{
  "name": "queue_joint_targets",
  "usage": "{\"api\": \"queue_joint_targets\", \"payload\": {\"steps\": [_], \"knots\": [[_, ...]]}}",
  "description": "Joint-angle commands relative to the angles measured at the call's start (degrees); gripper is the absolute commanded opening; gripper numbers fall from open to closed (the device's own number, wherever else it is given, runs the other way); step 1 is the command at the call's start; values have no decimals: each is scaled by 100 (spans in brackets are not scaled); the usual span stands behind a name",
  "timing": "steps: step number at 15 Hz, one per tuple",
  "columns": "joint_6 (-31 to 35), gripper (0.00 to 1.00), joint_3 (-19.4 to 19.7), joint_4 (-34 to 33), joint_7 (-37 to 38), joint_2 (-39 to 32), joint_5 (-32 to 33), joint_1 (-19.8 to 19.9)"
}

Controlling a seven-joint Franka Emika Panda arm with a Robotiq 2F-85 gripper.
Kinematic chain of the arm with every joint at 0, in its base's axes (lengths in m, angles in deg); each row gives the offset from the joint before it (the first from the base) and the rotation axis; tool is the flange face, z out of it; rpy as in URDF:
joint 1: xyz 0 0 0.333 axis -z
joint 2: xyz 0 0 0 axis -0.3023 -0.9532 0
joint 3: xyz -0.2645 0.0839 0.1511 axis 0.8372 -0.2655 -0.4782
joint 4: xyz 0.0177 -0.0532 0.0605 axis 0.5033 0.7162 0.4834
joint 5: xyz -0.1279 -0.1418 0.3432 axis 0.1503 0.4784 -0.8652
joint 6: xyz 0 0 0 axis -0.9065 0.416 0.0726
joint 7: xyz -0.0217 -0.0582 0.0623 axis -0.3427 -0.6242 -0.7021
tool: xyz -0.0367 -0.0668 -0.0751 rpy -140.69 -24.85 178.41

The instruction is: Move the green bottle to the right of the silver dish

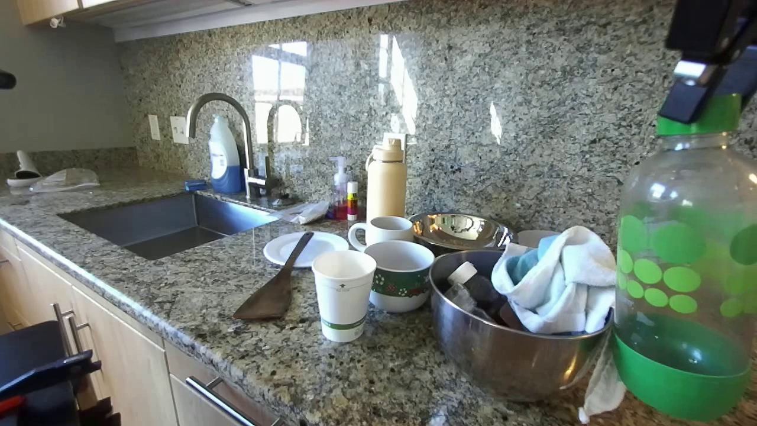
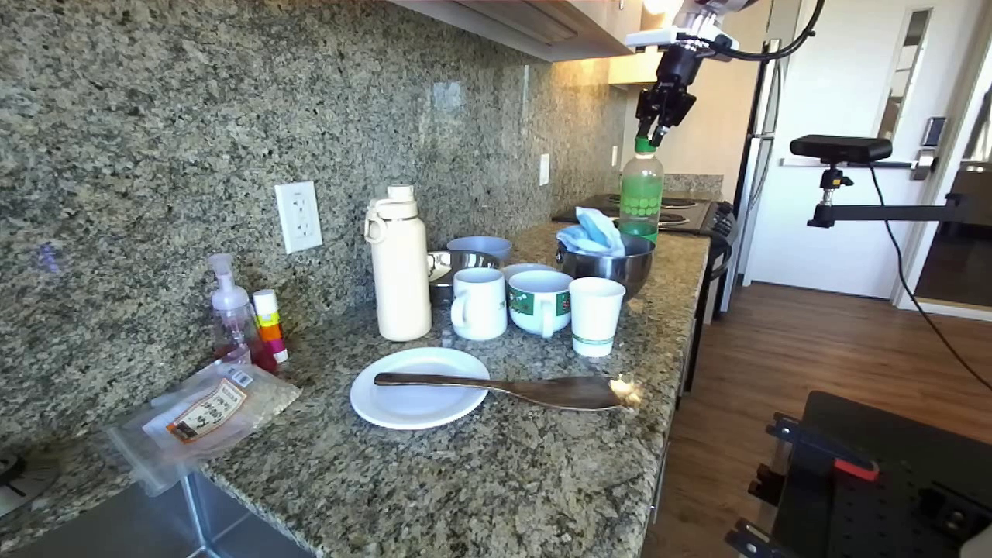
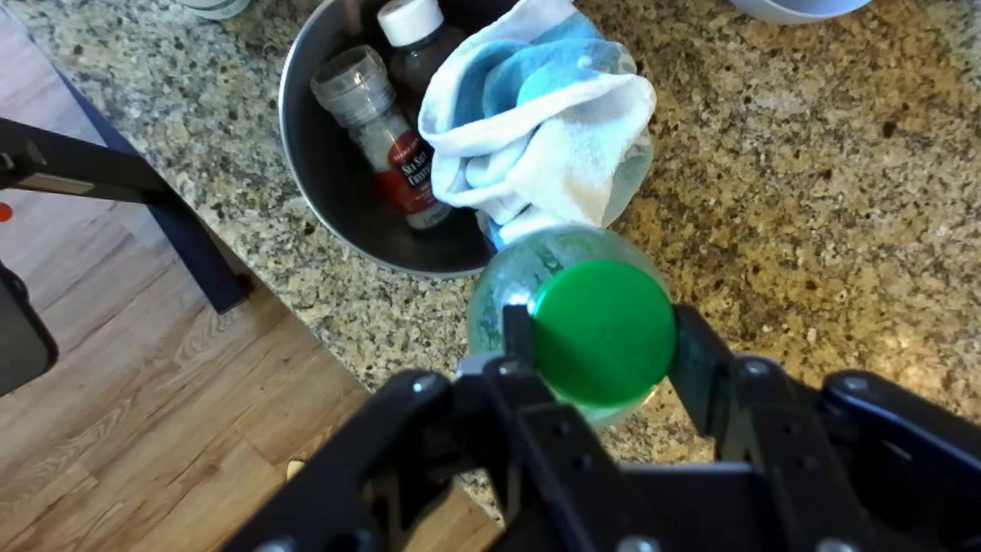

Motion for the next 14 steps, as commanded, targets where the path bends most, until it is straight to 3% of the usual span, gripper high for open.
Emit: {"api": "queue_joint_targets", "payload": {"steps": [1,5,6,12,13,14], "knots": [[-6,21,-195,119,179,62,26,91],[8,21,-264,163,136,84,-5,68],[-15,46,-254,28,34,-45,56,126],[-16,46,-281,28,33,-47,52,118],[-16,21,-281,28,33,-47,52,118],[-36,21,-286,0,56,-53,50,111]]}}
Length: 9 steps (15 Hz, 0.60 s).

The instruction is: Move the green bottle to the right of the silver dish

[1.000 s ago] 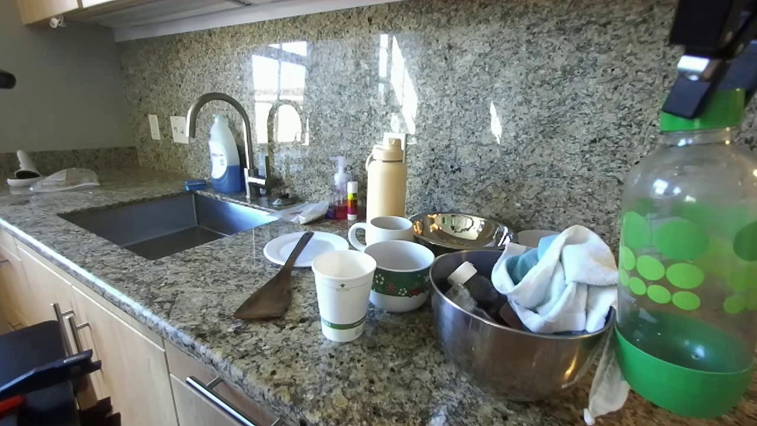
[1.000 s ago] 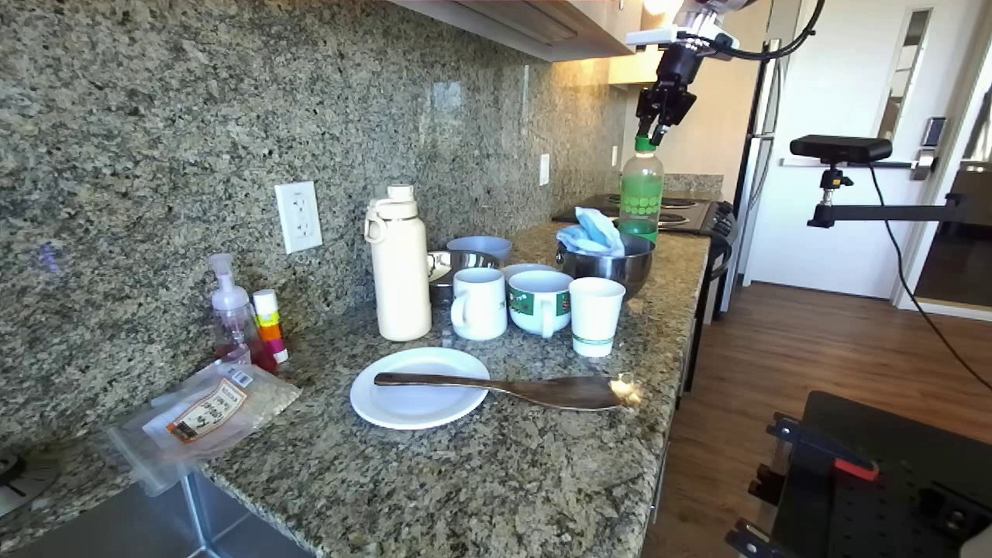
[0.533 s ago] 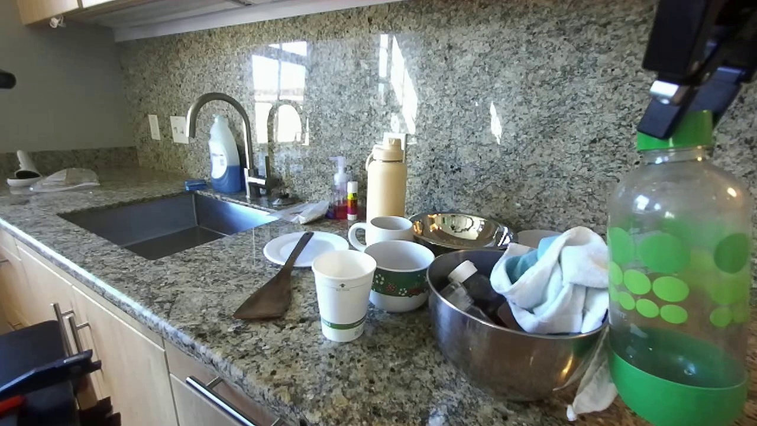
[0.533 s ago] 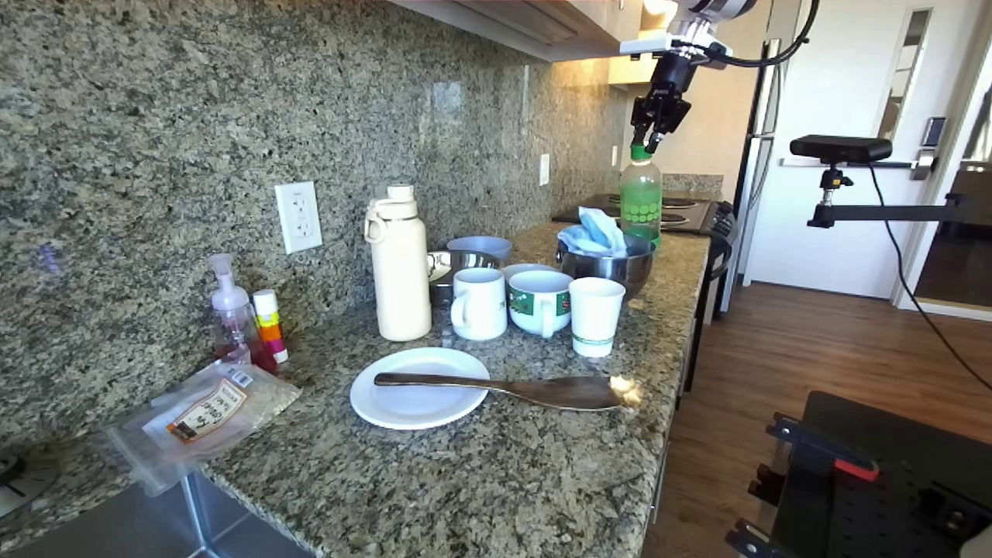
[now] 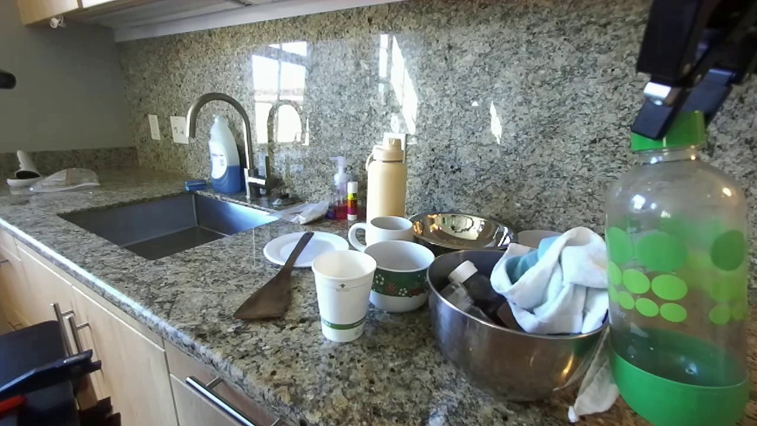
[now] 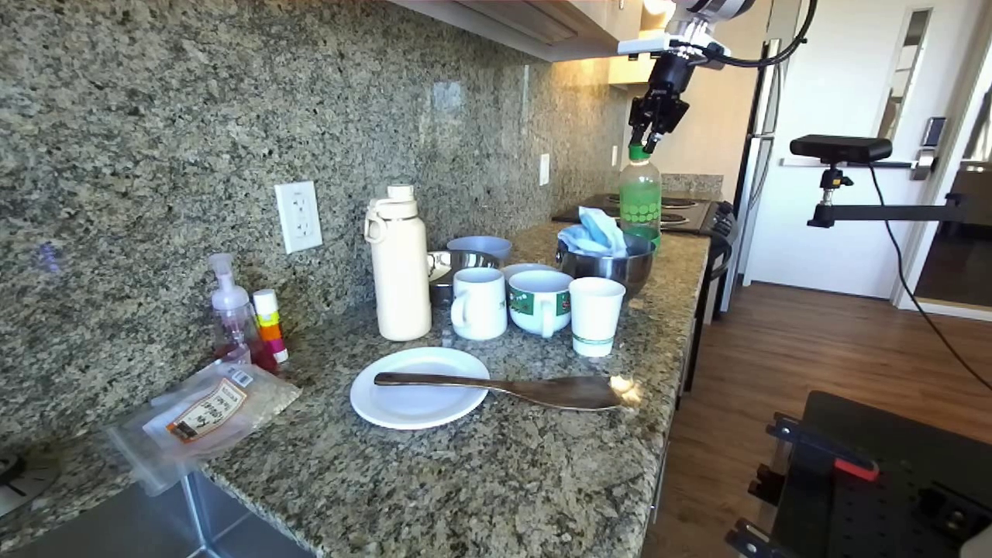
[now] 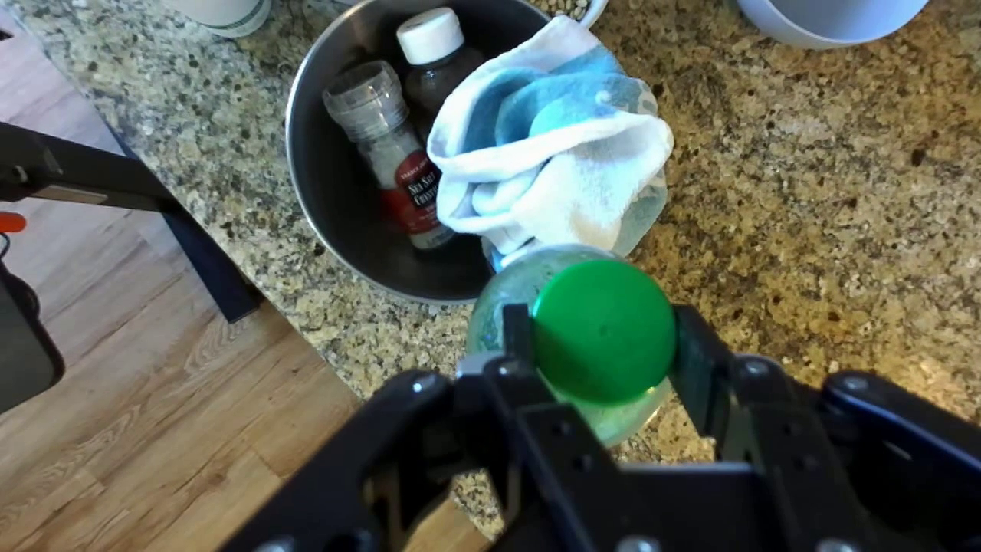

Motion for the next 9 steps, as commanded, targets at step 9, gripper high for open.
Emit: {"api": "queue_joint_targets", "payload": {"steps": [9], "knots": [[-221,21,-148,-722,481,-489,-128,382]]}}
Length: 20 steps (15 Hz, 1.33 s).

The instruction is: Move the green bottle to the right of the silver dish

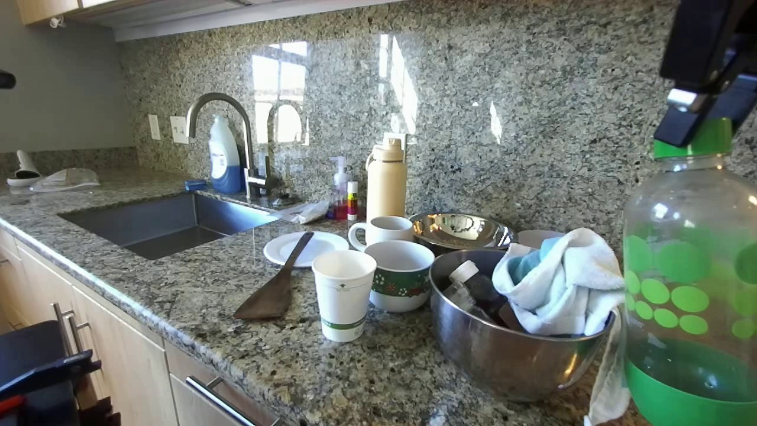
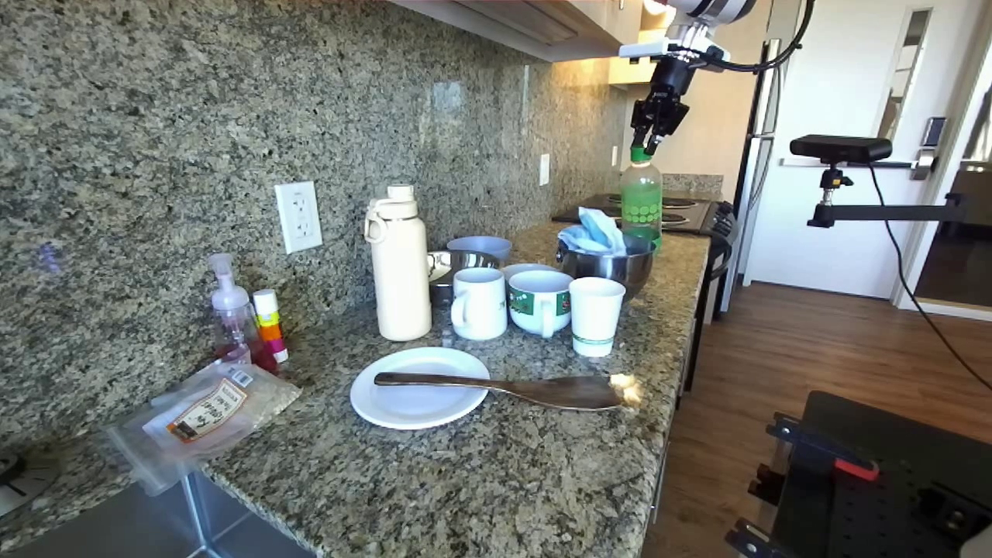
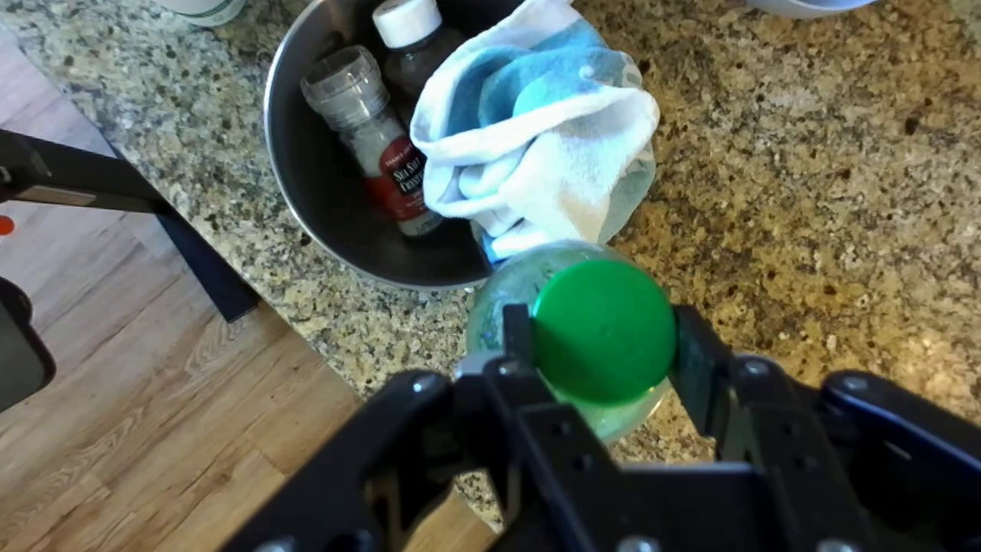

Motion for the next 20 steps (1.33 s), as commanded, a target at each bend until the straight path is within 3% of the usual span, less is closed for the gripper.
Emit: {"api": "queue_joint_targets", "payload": {"steps": [1,20], "knots": [[-236,21,-142,-550,437,-348,-100,300],[-478,21,-701,-1443,1471,-1218,-521,1140]]}}
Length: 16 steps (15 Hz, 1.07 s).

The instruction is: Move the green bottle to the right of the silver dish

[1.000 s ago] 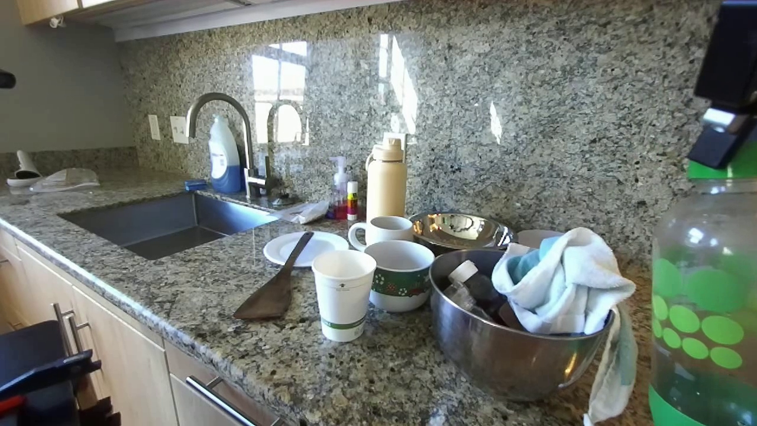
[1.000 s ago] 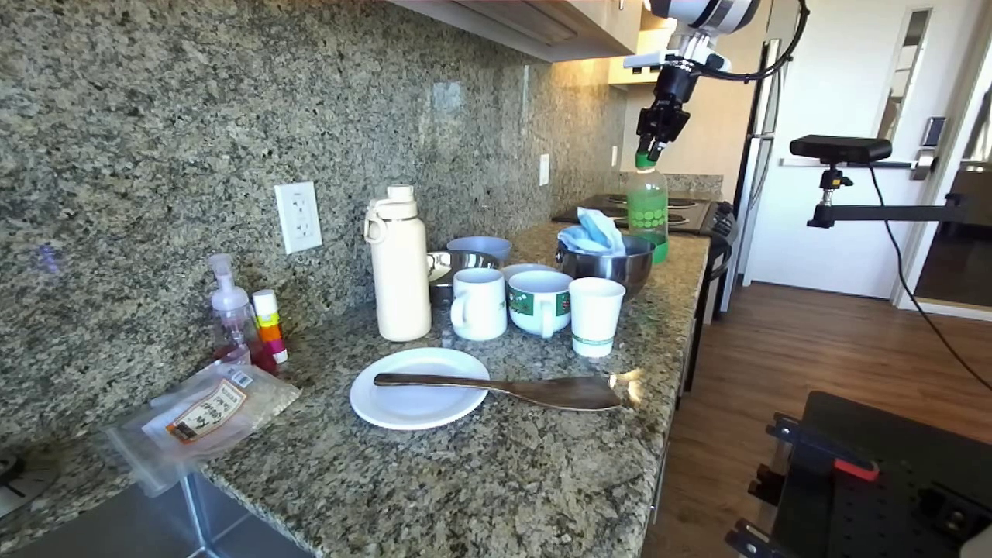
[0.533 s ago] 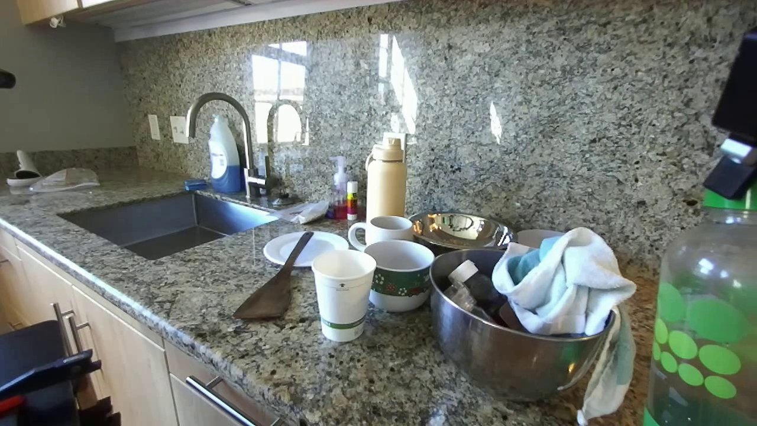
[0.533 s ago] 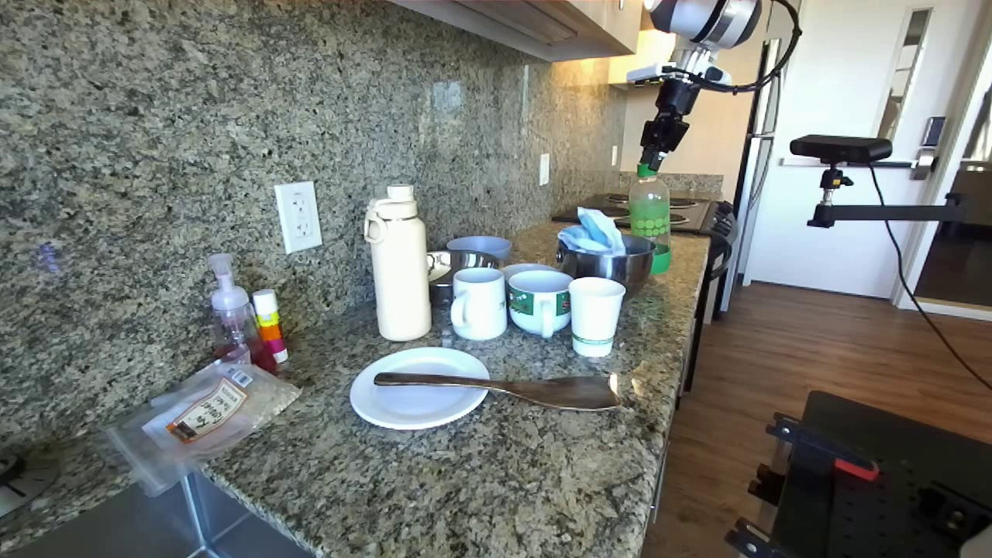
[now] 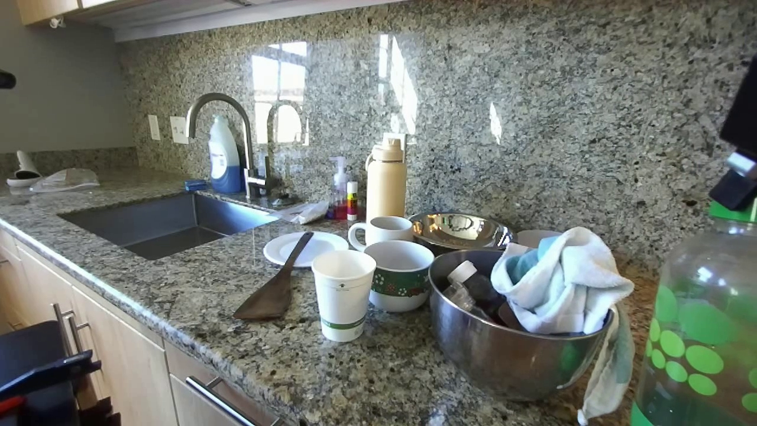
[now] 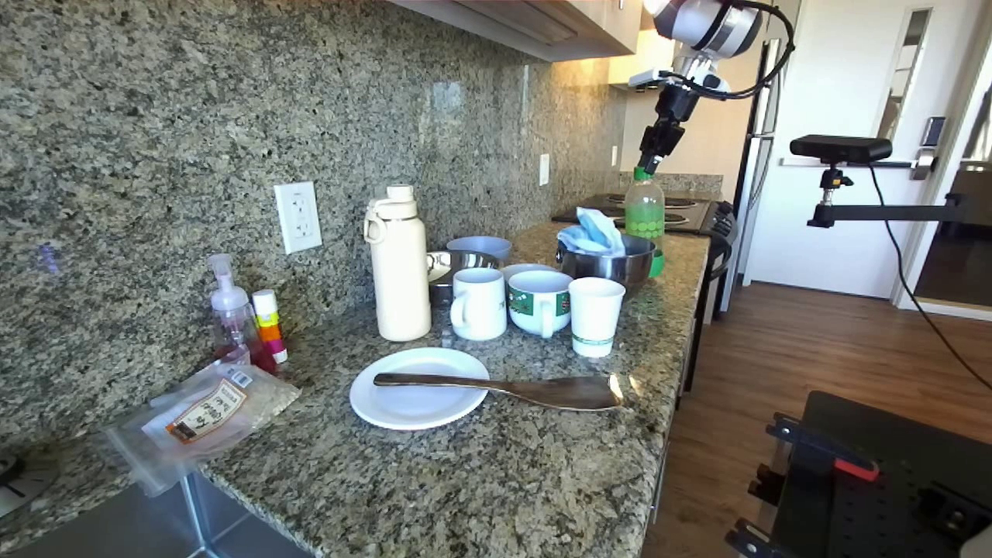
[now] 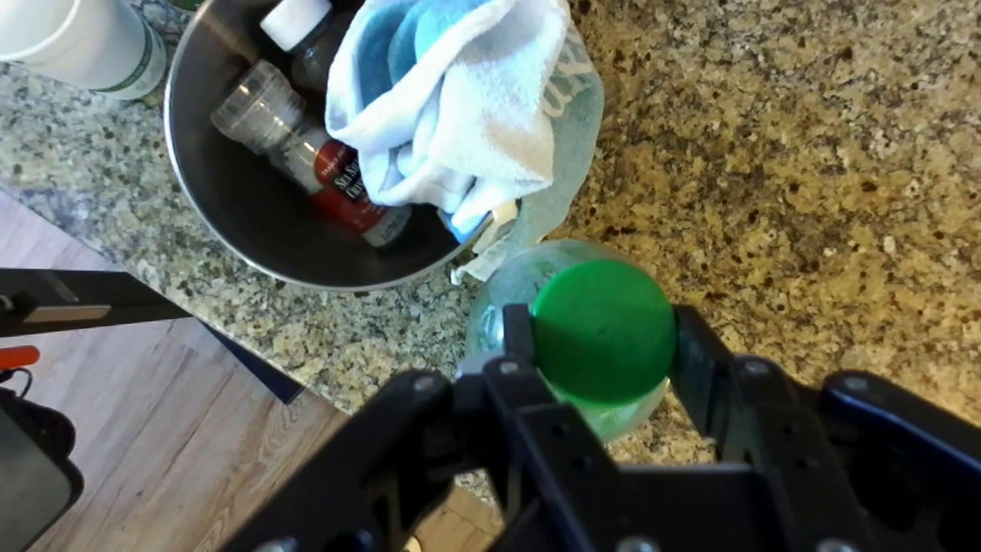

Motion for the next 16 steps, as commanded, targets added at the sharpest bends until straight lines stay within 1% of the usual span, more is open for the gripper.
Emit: {"api": "queue_joint_targets", "payload": {"steps": [1,3,4,5,6,8,10,16], "knots": [[-193,21,-197,-400,268,-206,-126,227],[-128,21,-216,-437,272,-253,-71,235],[-88,25,-219,-433,262,-260,-61,231],[-91,70,-224,-448,259,-276,-62,235],[-87,72,-224,-458,258,-287,-53,233],[-87,87,-226,-486,264,-306,-51,236],[-84,99,-231,-507,265,-305,-54,240],[-73,100,-220,-609,271,-330,27,228]]}}
